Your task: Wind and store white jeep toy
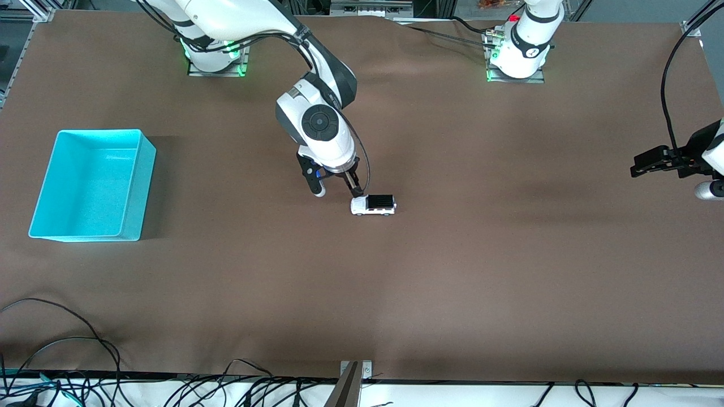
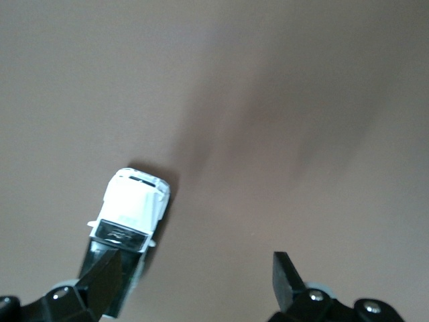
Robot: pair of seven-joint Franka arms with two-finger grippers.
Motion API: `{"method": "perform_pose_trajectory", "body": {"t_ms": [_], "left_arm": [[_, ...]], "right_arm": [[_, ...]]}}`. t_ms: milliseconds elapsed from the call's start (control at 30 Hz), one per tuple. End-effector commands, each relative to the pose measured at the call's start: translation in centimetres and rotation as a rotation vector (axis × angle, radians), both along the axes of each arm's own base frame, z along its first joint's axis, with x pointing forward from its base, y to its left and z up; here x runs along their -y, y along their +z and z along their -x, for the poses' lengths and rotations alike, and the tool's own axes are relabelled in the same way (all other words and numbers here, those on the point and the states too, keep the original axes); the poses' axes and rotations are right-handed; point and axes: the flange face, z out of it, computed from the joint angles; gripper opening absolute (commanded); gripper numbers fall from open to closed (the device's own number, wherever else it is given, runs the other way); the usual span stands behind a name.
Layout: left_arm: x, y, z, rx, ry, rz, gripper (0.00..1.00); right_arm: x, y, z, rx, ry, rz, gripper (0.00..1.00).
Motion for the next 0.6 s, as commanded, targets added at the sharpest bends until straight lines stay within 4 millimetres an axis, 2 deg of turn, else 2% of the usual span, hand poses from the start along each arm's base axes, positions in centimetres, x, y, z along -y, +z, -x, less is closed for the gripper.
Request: {"method": "perform_pose_trajectory", "body": {"t_ms": [0,133,367,567], "left_arm": [[0.2,0.6,0.8,0.003,-0.020,0.014,1.00],[0.3,0.7,0.9,-0.003,-0.020,0.014,1.00],[0.4,1.0,1.0,0.000,-0.025,0.012,1.00],[0.8,1.1,1.1,0.000,-0.031,0.011,1.00]], "right_arm": [[-2.0,0.2,-1.6,0.010,-0.155,-0.011,1.00],[-3.4,0.0,-1.7,0.010,-0.264,-0.002,1.00],[-4.1,-0.3,-2.4,0.015,-0.384,-0.002,1.00],[-4.9,-1.1,-1.6,0.024,-0.434,0.019,1.00]]}}
